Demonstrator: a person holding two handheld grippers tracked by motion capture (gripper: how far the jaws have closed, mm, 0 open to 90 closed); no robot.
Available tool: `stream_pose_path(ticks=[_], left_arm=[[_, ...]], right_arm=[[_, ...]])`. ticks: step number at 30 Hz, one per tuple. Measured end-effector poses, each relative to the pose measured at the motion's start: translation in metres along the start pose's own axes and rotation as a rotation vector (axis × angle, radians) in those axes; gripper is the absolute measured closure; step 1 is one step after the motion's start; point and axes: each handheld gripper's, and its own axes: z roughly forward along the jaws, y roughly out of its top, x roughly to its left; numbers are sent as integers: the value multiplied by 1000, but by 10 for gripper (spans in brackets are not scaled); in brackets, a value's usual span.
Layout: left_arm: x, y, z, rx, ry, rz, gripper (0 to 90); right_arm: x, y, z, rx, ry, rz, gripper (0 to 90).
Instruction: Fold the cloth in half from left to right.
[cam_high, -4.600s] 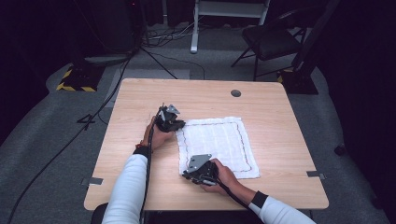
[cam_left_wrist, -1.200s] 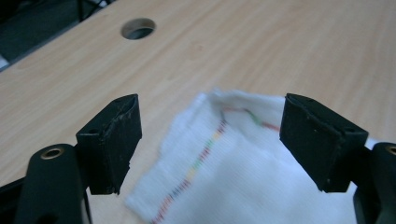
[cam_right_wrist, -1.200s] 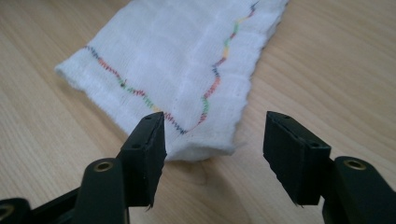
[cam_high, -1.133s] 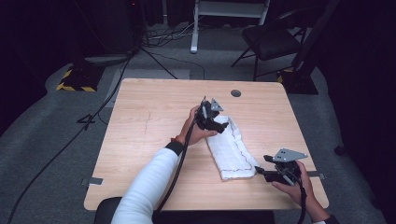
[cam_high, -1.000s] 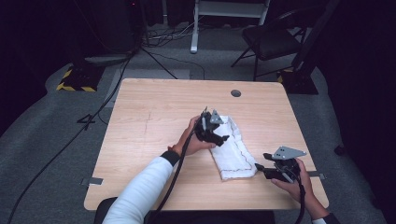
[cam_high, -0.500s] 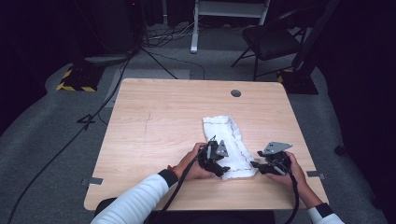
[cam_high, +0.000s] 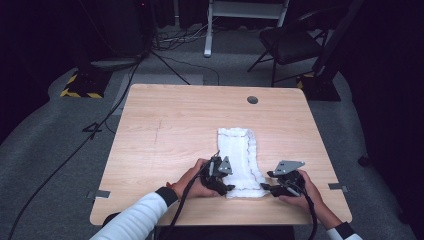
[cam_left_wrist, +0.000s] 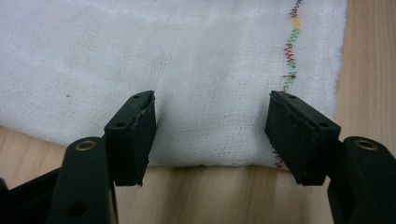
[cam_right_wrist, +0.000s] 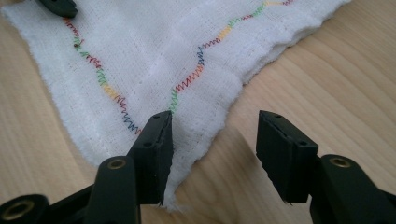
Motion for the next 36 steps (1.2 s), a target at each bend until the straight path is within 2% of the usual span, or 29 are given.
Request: stream_pose_path(ticks=[6,8,9,10,11,16,19,20,21,22,24,25,29,30,31,34,36], left_arm=[[-9,-14,-11,-13,7,-1,322],[-13,-18,-16,-16,17,-5,246],[-17,-22,-22,-30,28,-23,233],[-17,-22,-22,-30,28,-23,230],[-21,-28,-29,-54,24,-37,218],[-32,-39,-41,-70,9,-55,194],[-31,-38,-44,-67,38,-43,191],[-27,-38,-44,-72,55,-52,193],[-27,-38,-44,-72,55,-52,196],[-14,-37,-46,-87,77,-86,196],[2,-34,-48,-100,112,-115,202],[11,-33,-48,-117,113,-146,203],[44,-21,-47,-127,149,-194,203],[44,-21,-47,-127,149,-194,203],[59,-11,-42,-114,180,-187,203],[75,1,-32,-96,210,-191,202],[86,7,-23,-79,232,-193,203]], right_arm=[[14,5,3,3,39,-23,408],[15,6,3,-1,44,-28,401],[14,8,1,-18,39,-24,397],[13,9,0,-27,35,-19,396],[9,11,-2,-42,28,-6,397],[-10,21,-8,-106,-11,43,398],[-22,32,-6,-131,-40,50,398],[-25,36,-4,-133,-39,57,399],[-25,36,-4,-133,-39,57,399],[-32,46,1,-137,-55,54,399],[-38,54,6,-138,-64,53,400],[-41,58,10,-137,-65,56,402],[-57,74,23,-138,-83,66,415],[-57,74,23,-138,-83,66,415],[-67,81,33,-135,-81,86,425],[-77,87,47,-118,-91,98,434],[-83,90,57,-110,-79,112,440]])
